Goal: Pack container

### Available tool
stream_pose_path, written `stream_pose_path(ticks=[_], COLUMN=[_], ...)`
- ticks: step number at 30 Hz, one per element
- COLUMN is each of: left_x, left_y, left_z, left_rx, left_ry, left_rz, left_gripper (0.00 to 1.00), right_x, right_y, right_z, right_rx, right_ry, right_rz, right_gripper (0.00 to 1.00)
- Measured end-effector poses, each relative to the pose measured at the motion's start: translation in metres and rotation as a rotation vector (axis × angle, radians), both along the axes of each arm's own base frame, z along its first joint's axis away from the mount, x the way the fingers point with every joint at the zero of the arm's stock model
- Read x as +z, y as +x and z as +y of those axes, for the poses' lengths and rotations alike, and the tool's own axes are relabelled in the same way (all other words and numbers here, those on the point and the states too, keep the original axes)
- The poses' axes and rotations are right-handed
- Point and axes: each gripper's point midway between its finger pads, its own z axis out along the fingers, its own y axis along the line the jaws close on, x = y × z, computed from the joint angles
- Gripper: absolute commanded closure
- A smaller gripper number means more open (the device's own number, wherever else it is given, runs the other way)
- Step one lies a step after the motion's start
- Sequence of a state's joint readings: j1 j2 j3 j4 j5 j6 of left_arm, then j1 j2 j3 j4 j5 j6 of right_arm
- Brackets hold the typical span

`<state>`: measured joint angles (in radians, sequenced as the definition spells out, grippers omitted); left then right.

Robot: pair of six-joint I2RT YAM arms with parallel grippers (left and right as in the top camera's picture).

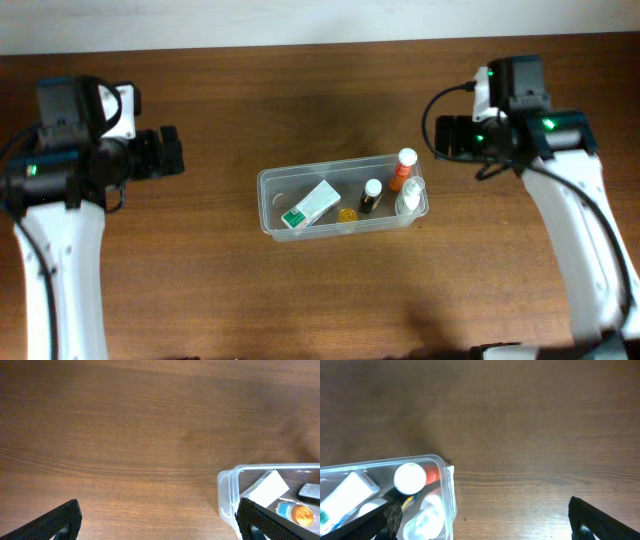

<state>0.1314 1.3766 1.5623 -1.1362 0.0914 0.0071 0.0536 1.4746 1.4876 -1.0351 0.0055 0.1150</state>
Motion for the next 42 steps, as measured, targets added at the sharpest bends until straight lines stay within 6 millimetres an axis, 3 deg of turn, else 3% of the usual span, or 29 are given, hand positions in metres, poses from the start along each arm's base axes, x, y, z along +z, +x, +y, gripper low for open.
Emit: stream_pose_path(ticks=[5,8,11,15,22,42], left_x=[0.034,0.035,0.019,-0.013,-0.058,-0.061], left_y=[-0.047,-0.086,-0.121,-0.145,-0.183,-0.186], left_z=[-0.007,-0.012,-0.017,-0.02,-0.025,-0.026], left_rx=[-0.019,-0.029,-0.034,-0.04,-0.044,-0.044], left_ry=[0.042,0.072,0.089,0.093,0.07,0.067], left_rz=[-0.221,-0.357,-0.434,-0.442,-0.286,-0.269], left_gripper=[0.0,0.0,0.01,0.0,0.0,0.0], right_x=[0.046,0.055,0.05,0.028,-0.005,-0.015], right_y=[-0.038,-0.07,-0.1,-0.125,-0.145,-0.148], right_z=[-0.008,-0.012,-0.013,-0.017,-0.019,-0.019], right_rx=[-0.03,-0.044,-0.045,-0.054,-0.054,-0.052], right_ry=[-0.01,-0.026,-0.025,-0.03,-0.043,-0.048], right_rz=[-0.209,-0.337,-0.439,-0.467,-0.394,-0.347], right_gripper=[0.02,0.02,0.02,0.02,0.02,0.02])
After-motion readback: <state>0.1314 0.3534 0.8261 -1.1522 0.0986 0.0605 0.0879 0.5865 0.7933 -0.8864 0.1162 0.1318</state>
